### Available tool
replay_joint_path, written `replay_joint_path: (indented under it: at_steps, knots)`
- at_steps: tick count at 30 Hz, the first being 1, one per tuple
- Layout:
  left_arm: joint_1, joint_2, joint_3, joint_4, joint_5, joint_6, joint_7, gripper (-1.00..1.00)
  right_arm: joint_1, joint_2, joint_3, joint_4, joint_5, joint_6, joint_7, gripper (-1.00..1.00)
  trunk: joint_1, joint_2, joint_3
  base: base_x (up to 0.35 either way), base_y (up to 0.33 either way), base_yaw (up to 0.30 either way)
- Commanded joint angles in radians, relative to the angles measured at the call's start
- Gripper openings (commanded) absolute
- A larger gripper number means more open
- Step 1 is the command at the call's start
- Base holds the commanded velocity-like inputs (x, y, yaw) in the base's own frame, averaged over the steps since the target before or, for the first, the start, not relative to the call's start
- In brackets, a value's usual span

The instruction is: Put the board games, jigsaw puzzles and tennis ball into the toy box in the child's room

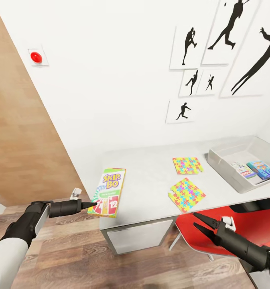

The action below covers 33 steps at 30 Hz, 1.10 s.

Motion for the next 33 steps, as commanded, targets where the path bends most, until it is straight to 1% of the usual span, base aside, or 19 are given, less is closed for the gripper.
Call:
replay_joint_path:
  at_steps: [1,2,3,5,8,13,15,18,29,33]
  knots:
    - [-0.001,0.0,0.0,0.0,-0.001,0.008,-0.014,-1.0,0.006,0.0,-0.013,0.0,0.004,0.004,0.016,1.0,-0.004,0.006,0.002,0.0,0.0,0.0]
    - [-0.001,0.0,0.0,0.001,-0.002,0.008,-0.047,-1.0,0.024,0.001,-0.046,0.0,0.005,0.004,0.047,1.0,-0.007,0.013,0.005,0.0,0.0,-0.006]
    - [-0.001,0.0,0.0,0.001,-0.003,0.008,-0.056,-1.0,0.03,0.001,-0.057,0.0,0.005,0.004,0.056,1.0,-0.011,0.02,0.008,0.0,0.0,-0.019]
    - [-0.001,0.0,0.0,0.001,-0.004,0.008,-0.083,-1.0,0.047,0.004,-0.09,0.0,0.005,0.004,0.079,1.0,-0.019,0.034,0.016,0.0,0.0,-0.096]
    - [-0.001,0.002,0.0,0.0,-0.003,0.009,-0.1,-1.0,0.057,0.007,-0.113,0.0,0.005,0.004,0.092,1.0,-0.03,0.055,0.028,0.0,0.0,-0.178]
    - [-0.001,0.005,0.0,0.0,-0.004,0.011,-0.136,-1.0,0.06,0.008,-0.12,0.0,0.005,0.004,0.096,1.0,-0.05,0.09,0.049,0.0,0.0,-0.212]
    - [-0.001,0.011,0.0,0.0,-0.005,0.01,-0.164,-1.0,0.06,0.008,-0.121,0.001,0.006,0.004,0.096,1.0,-0.057,0.104,0.058,0.0,0.0,-0.222]
    - [-0.001,0.018,-0.001,0.0,-0.006,0.01,-0.184,-1.0,0.061,0.009,-0.121,0.003,0.006,0.004,0.096,1.0,-0.069,0.125,0.071,0.0,0.0,-0.223]
    - [-0.001,0.024,-0.001,-0.003,-0.007,0.01,-0.195,-1.0,0.061,0.009,-0.12,0.004,0.007,0.004,0.097,1.0,-0.111,0.202,0.118,0.0,0.0,-0.224]
    - [-0.001,0.026,-0.001,-0.003,-0.006,0.01,-0.196,-1.0,0.061,0.009,-0.121,0.004,0.007,0.004,0.098,1.0,-0.111,0.202,0.123,0.0,0.0,-0.224]
